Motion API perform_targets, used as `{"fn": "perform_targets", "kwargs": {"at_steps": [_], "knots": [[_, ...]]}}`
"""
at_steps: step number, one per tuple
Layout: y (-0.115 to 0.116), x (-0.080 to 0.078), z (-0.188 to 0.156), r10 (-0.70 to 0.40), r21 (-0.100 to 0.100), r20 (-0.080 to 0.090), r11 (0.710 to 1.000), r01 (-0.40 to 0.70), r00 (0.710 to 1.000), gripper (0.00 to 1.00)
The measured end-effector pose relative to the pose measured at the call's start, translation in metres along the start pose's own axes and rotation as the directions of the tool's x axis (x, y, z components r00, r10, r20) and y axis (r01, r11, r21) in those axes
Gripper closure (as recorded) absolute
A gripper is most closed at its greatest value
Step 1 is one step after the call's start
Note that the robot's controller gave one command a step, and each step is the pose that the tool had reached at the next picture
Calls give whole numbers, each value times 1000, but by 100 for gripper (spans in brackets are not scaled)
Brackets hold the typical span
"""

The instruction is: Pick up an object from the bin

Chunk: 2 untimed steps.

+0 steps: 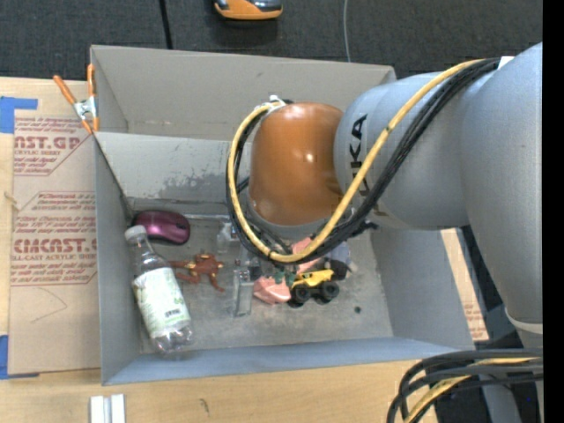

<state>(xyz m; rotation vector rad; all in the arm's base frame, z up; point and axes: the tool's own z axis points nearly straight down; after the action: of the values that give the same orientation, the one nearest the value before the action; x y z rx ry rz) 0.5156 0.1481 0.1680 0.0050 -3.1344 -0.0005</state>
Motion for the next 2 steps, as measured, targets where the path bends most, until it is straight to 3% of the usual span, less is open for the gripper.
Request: {"fn": "perform_targets", "kwargs": {"at_steps": [1,2], "knots": [[-1,-2,-4,2,-1,8,1000,-2,1000,0],[0,-27,42,-46,-1,17,999,46,999,0]]}}
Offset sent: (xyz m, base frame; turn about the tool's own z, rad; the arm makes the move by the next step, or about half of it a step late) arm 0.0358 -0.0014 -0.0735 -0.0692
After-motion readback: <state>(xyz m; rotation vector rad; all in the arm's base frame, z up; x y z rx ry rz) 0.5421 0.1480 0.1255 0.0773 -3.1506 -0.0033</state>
